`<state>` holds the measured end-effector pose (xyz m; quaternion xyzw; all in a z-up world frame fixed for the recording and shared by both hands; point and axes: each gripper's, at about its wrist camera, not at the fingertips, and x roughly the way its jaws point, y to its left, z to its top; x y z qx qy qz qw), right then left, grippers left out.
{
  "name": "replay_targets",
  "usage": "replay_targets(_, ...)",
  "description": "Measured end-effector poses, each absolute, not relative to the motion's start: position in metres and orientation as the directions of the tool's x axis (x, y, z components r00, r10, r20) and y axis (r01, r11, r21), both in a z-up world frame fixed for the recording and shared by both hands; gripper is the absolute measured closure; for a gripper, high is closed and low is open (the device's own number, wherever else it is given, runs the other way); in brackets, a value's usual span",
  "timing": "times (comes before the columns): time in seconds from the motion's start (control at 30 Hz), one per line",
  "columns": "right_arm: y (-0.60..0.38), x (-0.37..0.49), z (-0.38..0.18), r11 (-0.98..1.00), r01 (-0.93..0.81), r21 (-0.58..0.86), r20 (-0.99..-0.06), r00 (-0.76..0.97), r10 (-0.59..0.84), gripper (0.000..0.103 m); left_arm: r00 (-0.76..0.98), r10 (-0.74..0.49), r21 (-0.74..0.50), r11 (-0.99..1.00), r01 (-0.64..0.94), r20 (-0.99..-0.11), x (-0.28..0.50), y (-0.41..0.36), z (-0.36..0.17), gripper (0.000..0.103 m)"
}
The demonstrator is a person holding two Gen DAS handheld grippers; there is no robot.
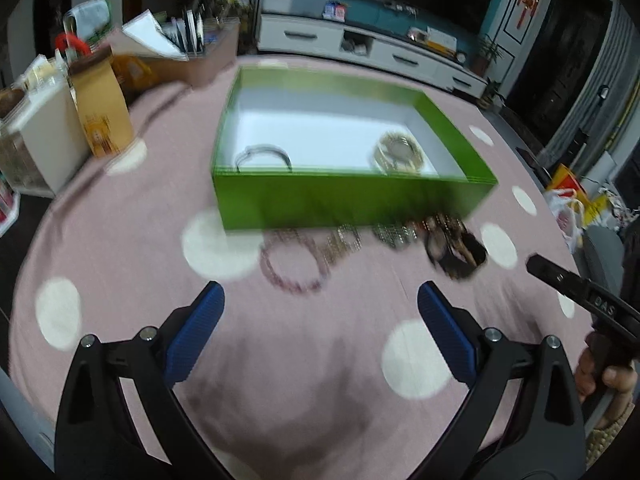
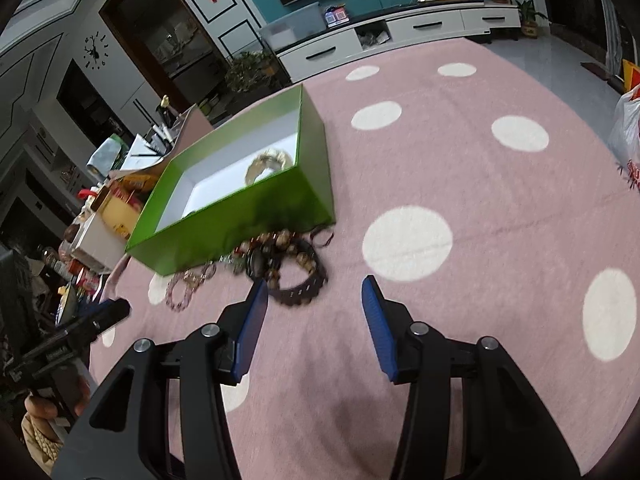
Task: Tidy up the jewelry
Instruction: 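Withdraw both tools from the box back toward the remaining jewelry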
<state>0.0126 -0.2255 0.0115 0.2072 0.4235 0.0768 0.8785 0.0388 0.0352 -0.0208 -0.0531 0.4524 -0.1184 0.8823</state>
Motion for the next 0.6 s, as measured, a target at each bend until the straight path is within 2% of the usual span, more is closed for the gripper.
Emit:
replay_targets(0.27, -0.21, -0.003, 0.008, 0.915, -0.051, 0.401, -0.712, 0.611, 0.346, 0.054, 0.545, -0.26, -0.217, 0.966, 0.144, -0.797, 0.026, 0.04, -0.031, 0.005)
replay_targets(0.6, -0.206, -0.002, 0.003, 0.901, -0.06, 0.43, -0.707, 0.598, 0.377, 0.054, 0.551, -0.219, -0.213, 0.974, 0.077, -0.805, 0.027, 0.062, -0.037, 0.005)
